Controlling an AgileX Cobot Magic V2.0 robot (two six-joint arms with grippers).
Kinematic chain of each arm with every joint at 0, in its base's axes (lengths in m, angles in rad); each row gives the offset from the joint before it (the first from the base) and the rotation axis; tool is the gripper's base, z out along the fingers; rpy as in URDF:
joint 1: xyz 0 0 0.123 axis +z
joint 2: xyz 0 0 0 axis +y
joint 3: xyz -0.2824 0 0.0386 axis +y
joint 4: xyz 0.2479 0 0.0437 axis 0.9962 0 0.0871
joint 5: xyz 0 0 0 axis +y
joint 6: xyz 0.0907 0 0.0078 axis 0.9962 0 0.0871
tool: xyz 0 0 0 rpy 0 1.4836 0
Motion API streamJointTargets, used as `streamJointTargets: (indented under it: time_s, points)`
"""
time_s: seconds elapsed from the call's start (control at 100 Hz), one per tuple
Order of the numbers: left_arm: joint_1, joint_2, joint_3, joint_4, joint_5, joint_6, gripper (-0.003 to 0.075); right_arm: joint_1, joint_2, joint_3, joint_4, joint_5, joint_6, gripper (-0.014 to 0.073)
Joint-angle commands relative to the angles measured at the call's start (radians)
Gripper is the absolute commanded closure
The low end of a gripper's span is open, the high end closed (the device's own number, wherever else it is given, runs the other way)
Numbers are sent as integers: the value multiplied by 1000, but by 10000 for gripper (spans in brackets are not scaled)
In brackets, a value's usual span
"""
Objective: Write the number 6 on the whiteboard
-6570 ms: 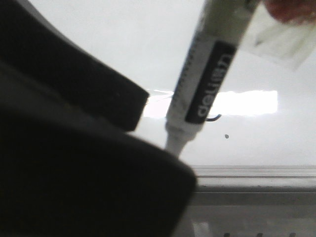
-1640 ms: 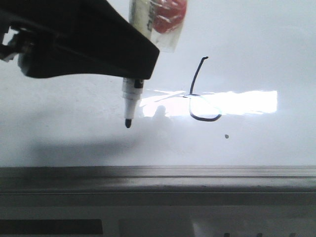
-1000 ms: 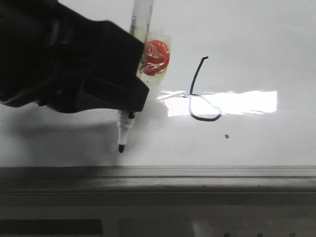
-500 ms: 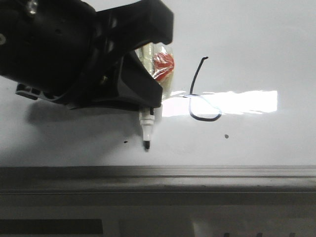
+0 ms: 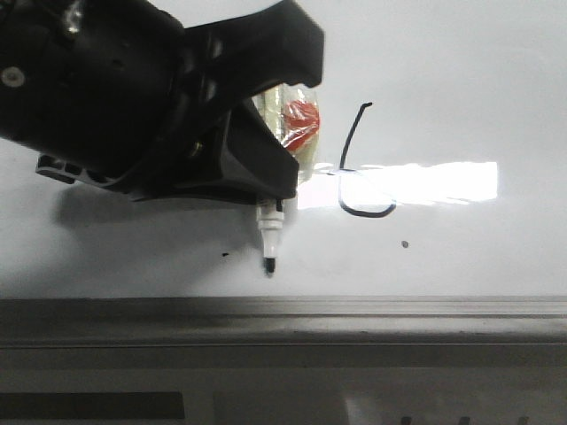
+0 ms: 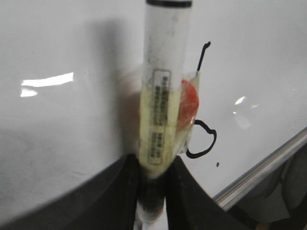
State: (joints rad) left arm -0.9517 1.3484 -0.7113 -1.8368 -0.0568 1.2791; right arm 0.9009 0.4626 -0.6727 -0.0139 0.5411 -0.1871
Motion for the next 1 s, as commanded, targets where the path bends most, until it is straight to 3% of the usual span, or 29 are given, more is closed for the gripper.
streamJointTargets:
  time_s: [0.0, 0.16, 0.23, 0.35, 0.42, 0.65, 0.85, 0.99]
  points:
    - [16, 4, -12, -17, -211, -3, 740, -7, 4, -33, -7, -65, -3, 664]
    - [16, 4, -12, -17, -246, -3, 706, -7, 4, -33, -7, -65, -3, 664]
    - [16, 4, -12, -17, -246, -3, 620, -7, 4, -33, -7, -65, -3, 664]
    - [16, 4, -12, -19, -247, -3, 405, -7, 4, -33, -7, -65, -3, 664]
    - [16, 4, -12, -19, -248, -3, 339, -7, 4, -33, -7, -65, -3, 664]
    - [16, 4, -12, -19, -250, -3, 314, -7, 4, -33, -7, -65, -3, 664]
    - [14, -43, -12, -19, -238, -3, 129, -7, 4, -33, -7, -63, -3, 664]
    - [6, -145, -12, -19, -195, -3, 112, -7, 2, -33, -7, -63, -3, 664]
